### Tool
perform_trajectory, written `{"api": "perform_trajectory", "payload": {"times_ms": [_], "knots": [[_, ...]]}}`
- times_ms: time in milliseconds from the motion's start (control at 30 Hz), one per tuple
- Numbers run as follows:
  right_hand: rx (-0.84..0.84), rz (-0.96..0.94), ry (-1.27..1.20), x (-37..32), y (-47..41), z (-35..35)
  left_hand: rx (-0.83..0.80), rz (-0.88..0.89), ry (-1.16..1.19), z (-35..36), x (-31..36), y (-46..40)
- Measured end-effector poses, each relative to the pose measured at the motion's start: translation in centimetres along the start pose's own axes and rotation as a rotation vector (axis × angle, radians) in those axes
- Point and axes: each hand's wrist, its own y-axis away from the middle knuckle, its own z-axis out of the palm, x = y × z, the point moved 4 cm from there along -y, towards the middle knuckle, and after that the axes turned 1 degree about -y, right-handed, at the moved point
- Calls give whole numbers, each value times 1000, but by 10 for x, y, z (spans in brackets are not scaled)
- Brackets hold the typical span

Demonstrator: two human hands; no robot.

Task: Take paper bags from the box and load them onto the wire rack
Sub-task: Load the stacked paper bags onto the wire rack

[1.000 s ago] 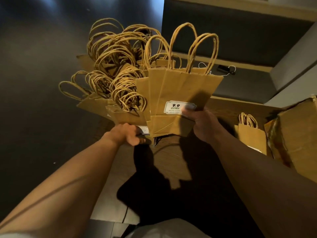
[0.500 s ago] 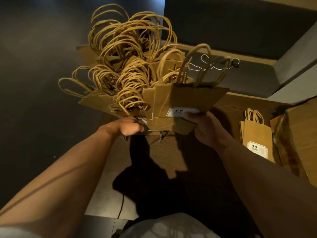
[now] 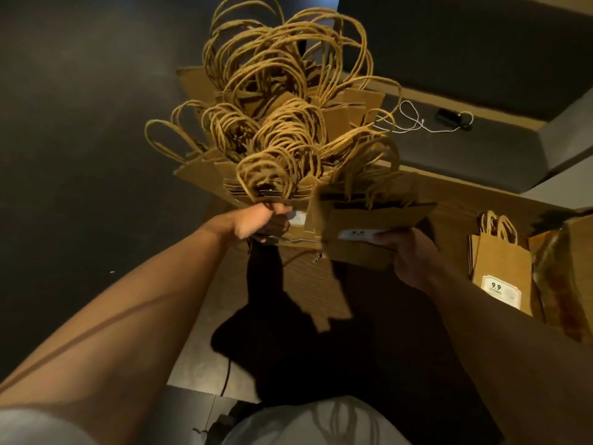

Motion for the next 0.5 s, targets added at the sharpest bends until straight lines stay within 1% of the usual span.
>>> {"api": "perform_trajectory", "payload": {"times_ms": [67, 133, 200, 300, 400, 467, 500], "knots": [[24, -1, 18, -2, -7, 4, -14, -19, -15, 2, 0, 1], [2, -28, 63, -9, -10, 17, 16, -30, -58, 1, 0, 3], [-6, -62, 105, -18, -9, 29, 82, -48, -95, -3, -3, 2], [-7, -88, 42, -28, -7, 47, 130, -22, -118, -6, -7, -2], [4, -77, -9, -17, -12, 59, 182, 13, -185, -13, -12, -6], [21, -69, 14, -8, -14, 63, 152, 50, -198, -14, -12, -5], [28, -66, 9, -4, -15, 63, 147, 77, -163, -15, -11, -7]]}}
